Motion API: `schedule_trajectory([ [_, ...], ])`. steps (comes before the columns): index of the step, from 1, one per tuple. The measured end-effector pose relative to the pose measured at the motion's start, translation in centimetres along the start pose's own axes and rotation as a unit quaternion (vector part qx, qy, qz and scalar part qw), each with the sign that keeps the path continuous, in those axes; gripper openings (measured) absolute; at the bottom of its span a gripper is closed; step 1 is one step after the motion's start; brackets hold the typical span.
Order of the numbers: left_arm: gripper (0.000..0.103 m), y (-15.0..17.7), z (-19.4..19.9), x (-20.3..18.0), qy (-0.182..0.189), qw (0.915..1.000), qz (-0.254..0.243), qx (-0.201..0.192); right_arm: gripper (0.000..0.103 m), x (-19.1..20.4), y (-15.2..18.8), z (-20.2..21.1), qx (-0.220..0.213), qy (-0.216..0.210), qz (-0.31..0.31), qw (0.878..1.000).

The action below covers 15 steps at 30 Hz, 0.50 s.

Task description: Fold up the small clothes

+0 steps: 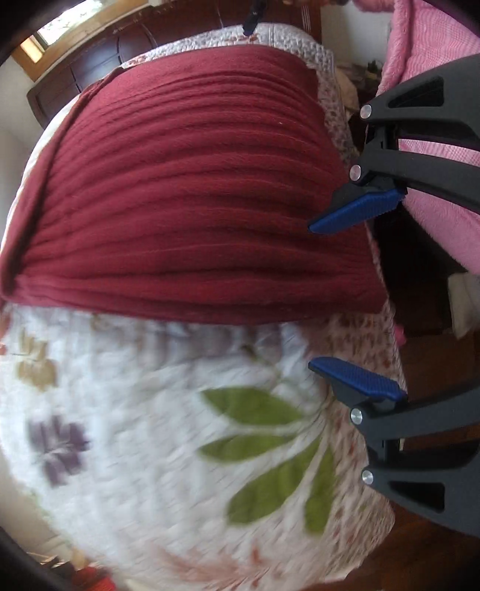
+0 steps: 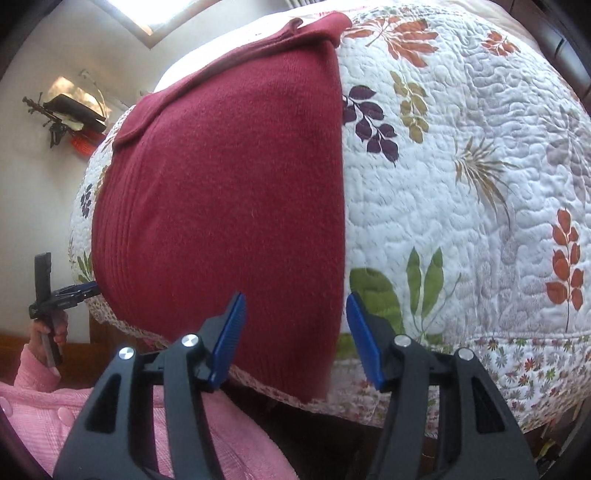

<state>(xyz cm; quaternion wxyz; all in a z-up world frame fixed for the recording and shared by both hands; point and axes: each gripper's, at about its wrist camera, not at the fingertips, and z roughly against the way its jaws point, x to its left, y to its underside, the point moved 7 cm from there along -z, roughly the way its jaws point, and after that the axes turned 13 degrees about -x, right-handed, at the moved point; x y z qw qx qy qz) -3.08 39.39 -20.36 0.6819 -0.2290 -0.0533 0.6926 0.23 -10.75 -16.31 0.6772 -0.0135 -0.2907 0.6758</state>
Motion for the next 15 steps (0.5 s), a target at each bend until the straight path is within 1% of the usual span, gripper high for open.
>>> schedule_trajectory([
  [1,0.068,0.3,-0.5,0.1,0.003,1.0,0.006,0.003,0.056,0.0,0.2,0.0,0.001,-0.003,0.0,1.0],
  [5,0.068,1.6,-1.9,-0.1,0.05,0.998,0.037,0.009,0.056,0.2,1.3,-0.3,0.006,-0.008,0.005,1.0],
  [7,0.069,2.1,-2.7,0.0,0.065,0.9965,0.051,0.014,0.057,0.5,1.6,-0.4,0.007,-0.016,0.004,1.0],
  [9,0.07,2.5,-3.2,0.4,0.082,0.9949,0.059,0.01,0.06,0.5,2.2,-0.5,0.008,-0.023,0.001,1.0],
  [11,0.074,2.7,-3.4,0.6,0.098,0.9923,0.075,0.006,0.062,0.0,2.8,-0.6,0.01,-0.031,-0.008,0.999],
  [13,0.073,3.1,-3.4,1.1,0.117,0.9889,0.091,0.006,0.062,-0.7,3.9,-0.6,0.016,-0.042,-0.027,0.999],
  [14,0.071,2.8,-3.5,1.4,0.122,0.9877,0.097,0.007,0.063,-1.1,4.4,-0.8,0.021,-0.05,-0.039,0.998],
  [15,0.064,2.8,-3.5,1.5,0.128,0.9864,0.103,0.008,0.063,-1.5,4.9,-0.9,0.026,-0.053,-0.048,0.997],
])
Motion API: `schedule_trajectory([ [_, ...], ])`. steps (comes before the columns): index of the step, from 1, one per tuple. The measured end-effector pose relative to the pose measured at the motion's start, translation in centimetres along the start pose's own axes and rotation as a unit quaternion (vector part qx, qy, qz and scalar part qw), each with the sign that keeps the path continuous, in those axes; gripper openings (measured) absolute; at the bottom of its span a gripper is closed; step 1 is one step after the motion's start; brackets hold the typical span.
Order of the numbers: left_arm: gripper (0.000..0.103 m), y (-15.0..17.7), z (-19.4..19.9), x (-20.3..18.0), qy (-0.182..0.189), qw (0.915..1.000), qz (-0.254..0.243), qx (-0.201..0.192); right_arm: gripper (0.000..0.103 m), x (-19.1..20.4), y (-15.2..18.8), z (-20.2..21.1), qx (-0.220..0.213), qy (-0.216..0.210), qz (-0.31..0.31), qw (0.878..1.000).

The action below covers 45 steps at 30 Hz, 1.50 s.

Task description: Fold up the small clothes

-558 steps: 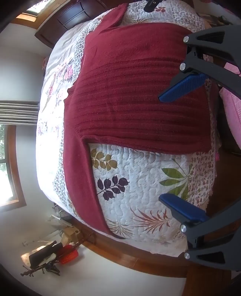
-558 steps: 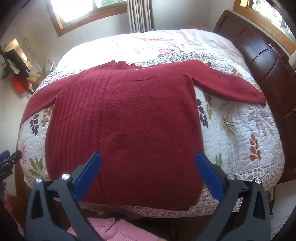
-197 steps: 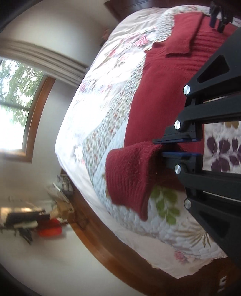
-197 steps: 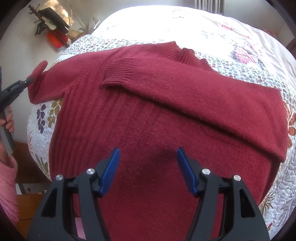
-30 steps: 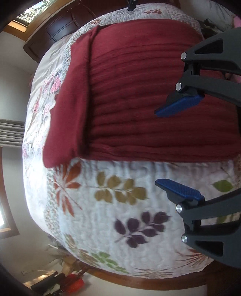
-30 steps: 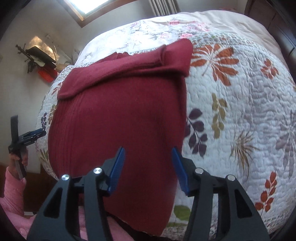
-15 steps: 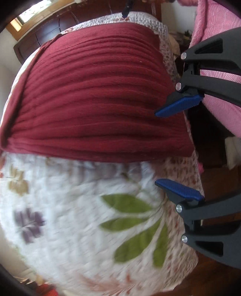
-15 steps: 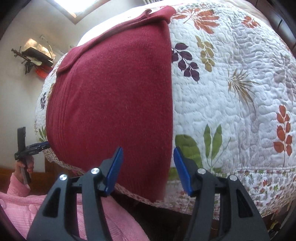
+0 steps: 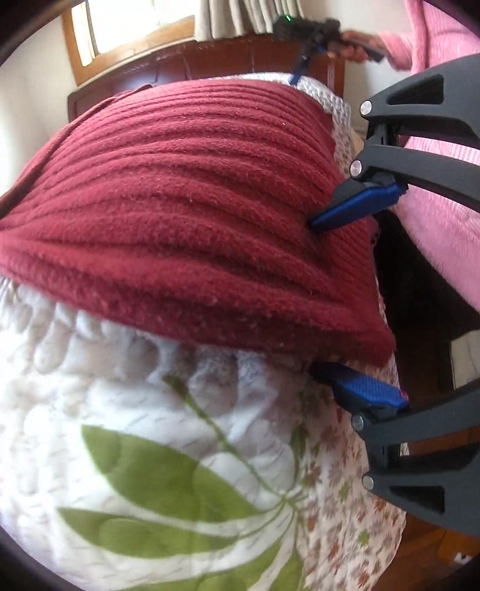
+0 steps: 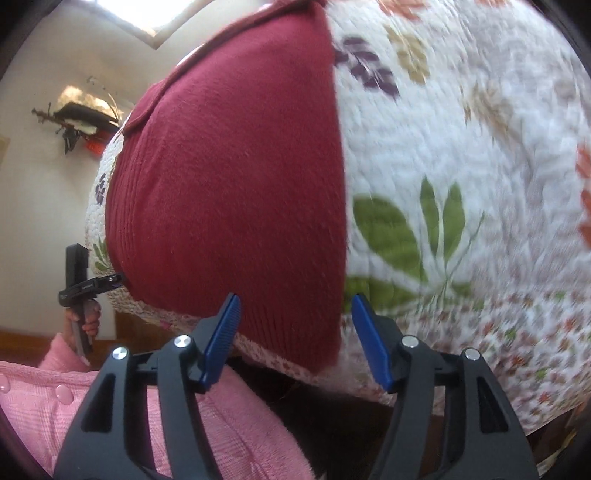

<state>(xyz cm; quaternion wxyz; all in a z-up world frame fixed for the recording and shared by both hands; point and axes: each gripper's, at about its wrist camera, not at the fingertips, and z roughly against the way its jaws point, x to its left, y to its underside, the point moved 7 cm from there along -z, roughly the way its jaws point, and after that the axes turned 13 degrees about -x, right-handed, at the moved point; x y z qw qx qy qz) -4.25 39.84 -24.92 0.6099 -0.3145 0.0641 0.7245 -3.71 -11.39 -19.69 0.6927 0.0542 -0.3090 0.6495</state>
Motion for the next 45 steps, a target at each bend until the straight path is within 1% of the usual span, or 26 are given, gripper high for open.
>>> schedule_trajectory([
  [1,0.059,0.1,0.0,0.1,0.006,1.0,0.005,0.003,0.063,-0.6,0.5,-0.3,0.006,-0.002,-0.012,1.0],
  [2,0.049,0.3,-0.1,0.6,0.014,0.9998,0.01,0.008,0.064,-1.0,1.1,-0.5,0.012,-0.007,-0.024,1.0],
  [3,0.044,0.4,-0.1,0.5,0.026,0.9994,0.017,0.012,0.064,-1.3,1.7,-0.8,0.017,-0.013,-0.035,0.999],
  [4,0.044,0.5,-0.2,0.5,0.032,0.9992,0.021,0.015,0.064,-1.6,2.2,-1.2,0.022,-0.019,-0.047,0.998],
  [7,0.045,0.6,-0.5,0.2,0.025,0.9995,0.006,0.017,0.064,-1.9,3.4,-2.1,0.031,-0.036,-0.069,0.997],
  [10,0.049,0.6,-1.3,-0.3,0.023,0.9993,0.012,0.026,0.064,-1.5,4.0,-3.0,0.038,-0.052,-0.076,0.995],
  [13,0.05,0.3,-1.6,-0.5,0.018,0.9993,0.007,0.031,0.061,-1.0,4.4,-3.8,0.045,-0.069,-0.083,0.993],
  [14,0.049,0.4,-1.9,-0.7,0.016,0.9993,0.005,0.032,0.057,-0.9,4.5,-4.0,0.046,-0.073,-0.088,0.992],
  [15,0.049,0.3,-1.8,-0.8,0.015,0.9994,0.004,0.032,0.049,-0.8,4.5,-4.1,0.048,-0.08,-0.095,0.991],
  [16,0.048,0.3,-1.8,-0.6,0.012,0.9994,0.002,0.033,0.044,-0.7,4.8,-4.3,0.05,-0.087,-0.099,0.99],
  [18,0.036,0.5,-2.4,-1.5,0.006,0.9995,-0.003,0.032,0.02,-0.4,5.0,-4.5,0.052,-0.103,-0.107,0.988],
  [19,0.032,0.5,-2.4,-1.6,0.004,0.9995,-0.007,0.032,0.016,-0.2,5.0,-4.2,0.05,-0.119,-0.115,0.985],
  [20,0.024,0.7,-2.7,-2.9,0.003,0.9994,-0.011,0.032,0.013,0.1,5.0,-4.1,0.048,-0.124,-0.115,0.984],
  [21,0.02,0.7,-2.4,-3.1,0.003,0.9994,-0.015,0.031,0.01,0.2,4.9,-3.9,0.046,-0.127,-0.11,0.985],
  [22,0.013,0.7,-2.1,-3.5,0.007,0.9993,-0.02,0.03,0.009,0.4,4.8,-3.5,0.044,-0.132,-0.1,0.985],
  [23,0.012,0.8,-2.0,-4.1,0.009,0.9993,-0.023,0.029,0.007,0.8,4.7,-3.1,0.04,-0.138,-0.093,0.985],
  [26,0.011,0.8,-1.2,-5.2,0.014,0.9992,-0.031,0.022,0.006,1.5,4.2,-1.7,0.024,-0.16,-0.083,0.983],
  [30,0.01,0.5,0.6,-6.0,0.038,0.9992,-0.013,0.005,0.006,2.7,2.8,0.7,-0.012,-0.2,-0.074,0.977],
  [33,0.01,-0.2,2.3,-6.9,0.058,0.9981,-0.014,-0.014,0.006,3.6,1.5,2.1,-0.038,-0.221,-0.069,0.972],
  [37,0.009,-2.4,4.9,-9.4,0.087,0.9943,-0.028,-0.055,0.006,5.3,-0.7,3.9,-0.066,-0.236,-0.051,0.968],
  [40,0.009,-4.5,7.0,-11.3,0.112,0.9887,-0.035,-0.093,0.005,6.2,-2.6,5.0,-0.089,-0.243,-0.041,0.965],
  [42,0.009,-5.9,7.6,-12.0,0.119,0.986,-0.037,-0.11,0.005,6.9,-4.1,5.2,-0.102,-0.243,-0.037,0.964],
  [45,0.009,-8.6,7.6,-12.3,0.13,0.9822,-0.032,-0.132,0.005,6.7,-6.7,5.7,-0.117,-0.235,-0.033,0.964],
])
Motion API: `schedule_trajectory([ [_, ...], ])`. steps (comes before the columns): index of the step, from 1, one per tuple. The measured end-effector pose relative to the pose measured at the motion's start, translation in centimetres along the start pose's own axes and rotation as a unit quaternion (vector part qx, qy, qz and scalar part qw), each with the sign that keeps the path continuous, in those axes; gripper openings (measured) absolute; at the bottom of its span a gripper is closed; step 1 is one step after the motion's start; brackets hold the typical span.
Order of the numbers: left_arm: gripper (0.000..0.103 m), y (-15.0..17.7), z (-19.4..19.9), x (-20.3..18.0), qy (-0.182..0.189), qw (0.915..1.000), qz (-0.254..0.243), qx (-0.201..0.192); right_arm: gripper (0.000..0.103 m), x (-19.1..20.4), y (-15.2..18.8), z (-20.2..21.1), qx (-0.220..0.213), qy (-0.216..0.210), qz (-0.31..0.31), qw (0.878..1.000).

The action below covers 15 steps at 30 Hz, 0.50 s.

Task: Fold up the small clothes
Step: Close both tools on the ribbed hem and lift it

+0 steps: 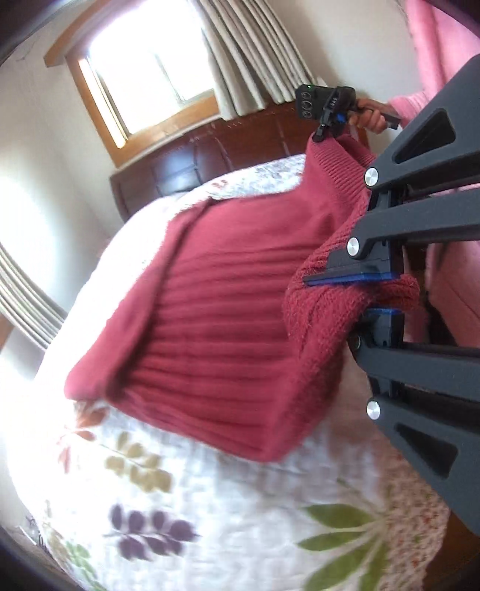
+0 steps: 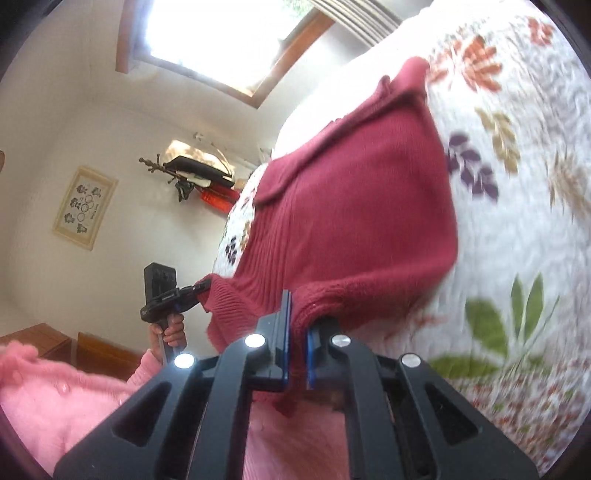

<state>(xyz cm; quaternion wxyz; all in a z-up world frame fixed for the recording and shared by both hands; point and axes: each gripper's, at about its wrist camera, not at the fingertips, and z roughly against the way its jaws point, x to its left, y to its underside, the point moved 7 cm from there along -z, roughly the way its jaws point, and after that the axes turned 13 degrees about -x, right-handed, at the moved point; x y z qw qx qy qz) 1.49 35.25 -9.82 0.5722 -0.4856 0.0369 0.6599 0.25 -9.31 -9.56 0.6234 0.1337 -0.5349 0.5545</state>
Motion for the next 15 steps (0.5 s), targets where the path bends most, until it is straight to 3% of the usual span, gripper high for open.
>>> schedule_trajectory([
  [5,0.009,-3.9,-1.4,0.8,-0.008,0.9995,0.004,-0.032,0.005,-1.3,-4.3,-0.9,-0.005,0.015,0.005,1.0],
  [11,0.009,-8.2,-3.7,3.9,-0.028,0.996,0.058,-0.063,0.005,-5.6,-9.2,-4.3,0.003,0.039,-0.026,0.999],
  [15,0.009,-9.2,-5.8,6.5,-0.048,0.9916,0.101,-0.064,0.005,-8.7,-11.1,-7.7,0.02,0.062,-0.059,0.996],
])
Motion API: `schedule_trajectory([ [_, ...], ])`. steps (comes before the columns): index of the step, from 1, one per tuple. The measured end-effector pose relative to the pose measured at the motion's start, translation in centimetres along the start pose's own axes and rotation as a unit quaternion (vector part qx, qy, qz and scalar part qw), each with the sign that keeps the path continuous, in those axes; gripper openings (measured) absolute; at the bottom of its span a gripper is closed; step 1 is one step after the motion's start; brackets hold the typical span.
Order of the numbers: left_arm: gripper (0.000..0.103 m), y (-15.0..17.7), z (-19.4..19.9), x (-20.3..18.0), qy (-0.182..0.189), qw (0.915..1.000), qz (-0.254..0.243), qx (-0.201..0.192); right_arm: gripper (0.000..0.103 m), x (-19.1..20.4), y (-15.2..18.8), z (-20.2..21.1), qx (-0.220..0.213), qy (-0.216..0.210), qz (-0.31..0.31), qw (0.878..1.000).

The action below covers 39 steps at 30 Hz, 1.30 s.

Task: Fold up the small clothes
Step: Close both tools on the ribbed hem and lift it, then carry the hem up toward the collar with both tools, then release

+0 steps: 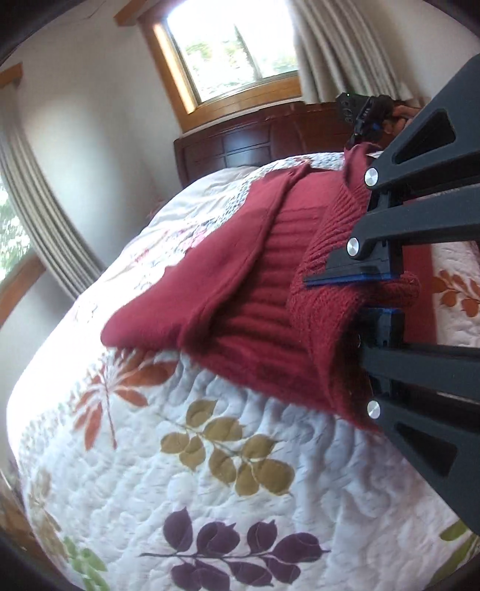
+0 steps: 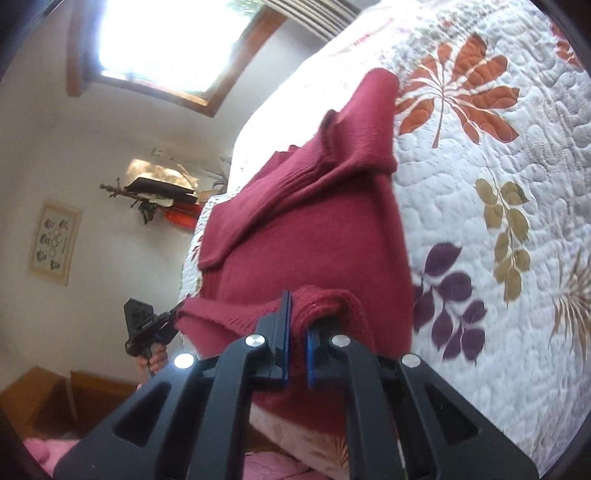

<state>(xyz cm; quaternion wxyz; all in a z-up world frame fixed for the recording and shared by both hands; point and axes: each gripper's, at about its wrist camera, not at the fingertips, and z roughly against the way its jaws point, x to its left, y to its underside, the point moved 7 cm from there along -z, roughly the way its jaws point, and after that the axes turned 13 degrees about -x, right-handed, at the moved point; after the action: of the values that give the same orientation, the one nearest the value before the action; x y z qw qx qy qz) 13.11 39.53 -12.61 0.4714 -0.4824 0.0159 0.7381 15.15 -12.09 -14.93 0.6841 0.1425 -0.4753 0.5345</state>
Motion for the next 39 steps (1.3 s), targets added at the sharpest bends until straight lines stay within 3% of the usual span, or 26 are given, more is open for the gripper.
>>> schedule_trajectory([
  [3,0.009,0.1,-1.4,1.0,-0.017,0.9998,0.012,0.007,0.006,-1.7,-0.9,-1.7,0.016,0.011,-0.038,0.999],
  [7,0.014,-0.1,-1.7,1.5,-0.016,0.9986,0.046,0.018,0.012,-1.9,-1.4,-1.8,0.03,0.015,-0.042,0.999],
  [10,0.029,-1.1,-0.7,2.0,-0.019,0.9977,0.064,0.009,0.02,-2.0,-2.1,-1.2,0.029,0.006,-0.048,0.998],
  [11,0.035,-1.7,0.0,2.1,-0.026,0.9978,0.06,-0.004,0.027,-1.9,-2.2,-0.9,0.028,0.012,-0.039,0.999],
  [12,0.037,-2.1,0.5,2.1,-0.033,0.998,0.052,-0.014,0.048,-2.0,-2.5,-0.5,0.023,0.019,-0.031,0.999],
  [14,0.037,-2.9,1.5,2.0,-0.045,0.998,0.034,-0.028,0.064,-2.1,-3.2,0.8,0.003,0.033,-0.018,0.999],
  [20,0.038,-3.2,1.6,0.2,-0.089,0.9935,-0.064,-0.029,0.062,-2.1,-3.5,3.1,-0.011,0.073,0.028,0.997],
  [27,0.045,-2.4,-0.9,-1.8,-0.131,0.9713,-0.198,0.002,0.063,0.2,-1.6,2.5,0.0,0.1,0.104,0.99],
  [33,0.046,-3.2,-3.6,-1.8,-0.182,0.947,-0.265,0.013,0.063,1.8,-1.0,1.5,0.005,0.093,0.118,0.989],
  [39,0.047,-4.0,-5.8,-1.3,-0.177,0.9471,-0.265,0.036,0.063,1.8,-1.0,0.9,0.012,0.097,0.121,0.988],
])
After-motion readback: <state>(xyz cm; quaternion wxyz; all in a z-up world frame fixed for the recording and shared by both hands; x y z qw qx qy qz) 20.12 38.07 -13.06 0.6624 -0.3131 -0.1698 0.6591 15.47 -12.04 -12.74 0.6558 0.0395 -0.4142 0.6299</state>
